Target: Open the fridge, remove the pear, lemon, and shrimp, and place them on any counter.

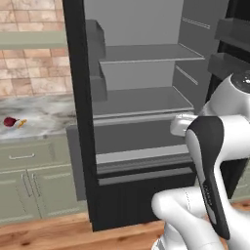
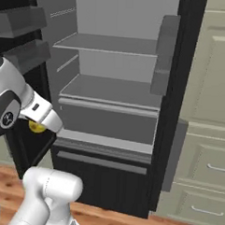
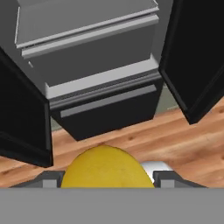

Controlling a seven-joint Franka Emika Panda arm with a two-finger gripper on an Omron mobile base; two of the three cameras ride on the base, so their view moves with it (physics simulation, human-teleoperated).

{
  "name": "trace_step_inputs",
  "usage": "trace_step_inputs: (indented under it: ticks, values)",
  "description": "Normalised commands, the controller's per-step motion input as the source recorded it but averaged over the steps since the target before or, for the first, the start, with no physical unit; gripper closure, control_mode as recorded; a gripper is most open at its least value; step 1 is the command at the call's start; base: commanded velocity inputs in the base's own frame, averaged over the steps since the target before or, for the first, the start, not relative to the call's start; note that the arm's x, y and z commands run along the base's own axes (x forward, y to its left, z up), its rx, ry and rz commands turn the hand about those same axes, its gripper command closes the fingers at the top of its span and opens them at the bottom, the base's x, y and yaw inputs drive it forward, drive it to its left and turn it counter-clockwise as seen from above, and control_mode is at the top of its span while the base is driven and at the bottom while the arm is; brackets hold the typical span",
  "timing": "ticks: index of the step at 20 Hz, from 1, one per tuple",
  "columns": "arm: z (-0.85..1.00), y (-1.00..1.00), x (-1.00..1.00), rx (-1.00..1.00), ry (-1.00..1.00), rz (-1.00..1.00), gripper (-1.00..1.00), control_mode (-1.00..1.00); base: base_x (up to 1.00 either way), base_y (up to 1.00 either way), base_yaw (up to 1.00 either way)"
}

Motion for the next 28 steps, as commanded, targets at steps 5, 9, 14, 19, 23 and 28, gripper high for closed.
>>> trace_step_inputs:
  ticks: [5,9,14,19,23,28]
  values:
    - [0.0,0.0,0.0,0.0,0.0,0.0,1.0,1.0,-0.3,0.76,0.0]
    - [0.0,0.0,0.0,0.0,0.0,0.0,1.0,1.0,0.0,0.79,0.0]
    - [0.0,0.0,0.0,0.0,0.0,0.0,1.0,1.0,-0.03,0.87,0.0]
    - [0.0,0.0,0.0,0.0,0.0,0.0,1.0,1.0,-0.03,0.85,0.0]
    - [0.0,0.0,0.0,0.0,0.0,0.0,1.0,1.0,0.09,0.82,0.0]
    - [0.0,0.0,0.0,0.0,0.0,0.0,1.0,1.0,0.54,0.72,0.0]
